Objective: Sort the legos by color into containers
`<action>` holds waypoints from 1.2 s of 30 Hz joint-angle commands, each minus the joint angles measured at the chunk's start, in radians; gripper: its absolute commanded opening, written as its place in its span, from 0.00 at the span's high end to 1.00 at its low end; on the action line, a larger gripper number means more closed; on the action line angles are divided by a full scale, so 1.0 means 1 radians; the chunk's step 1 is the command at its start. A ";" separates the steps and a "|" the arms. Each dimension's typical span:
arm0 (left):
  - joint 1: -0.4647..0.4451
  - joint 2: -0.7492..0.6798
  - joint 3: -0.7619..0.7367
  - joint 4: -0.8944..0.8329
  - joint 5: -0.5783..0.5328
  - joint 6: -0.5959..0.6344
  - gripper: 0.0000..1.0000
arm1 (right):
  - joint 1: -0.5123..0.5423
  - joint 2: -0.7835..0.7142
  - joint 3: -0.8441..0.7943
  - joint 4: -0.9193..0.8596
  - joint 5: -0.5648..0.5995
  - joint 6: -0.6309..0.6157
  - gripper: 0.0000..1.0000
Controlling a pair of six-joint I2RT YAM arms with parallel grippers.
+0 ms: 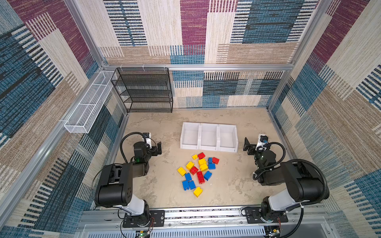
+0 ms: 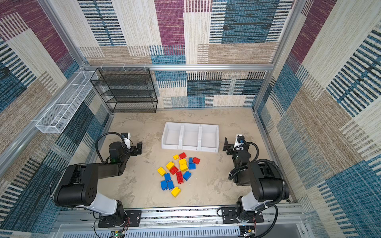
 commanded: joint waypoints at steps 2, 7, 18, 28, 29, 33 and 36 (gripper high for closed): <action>0.000 -0.004 -0.001 0.029 0.002 0.018 0.01 | 0.002 -0.001 0.005 0.023 -0.002 -0.009 0.00; 0.000 -0.003 -0.001 0.029 0.002 0.018 0.01 | 0.002 -0.001 0.006 0.023 -0.002 -0.009 0.00; 0.000 -0.003 0.002 0.025 0.002 0.016 0.01 | -0.003 0.003 0.018 0.007 -0.014 -0.002 0.00; 0.000 -0.003 0.001 0.026 0.001 0.016 0.01 | 0.000 -0.003 -0.006 0.042 0.090 0.027 0.00; 0.000 -0.003 0.001 0.026 0.001 0.016 0.01 | -0.001 -0.004 -0.004 0.037 0.090 0.028 0.00; 0.000 -0.005 0.001 0.027 0.001 0.016 0.01 | 0.000 -0.008 -0.010 0.045 0.086 0.028 0.00; -0.001 -0.081 0.035 -0.078 -0.074 -0.011 0.01 | 0.018 -0.114 0.055 -0.141 0.057 -0.006 0.00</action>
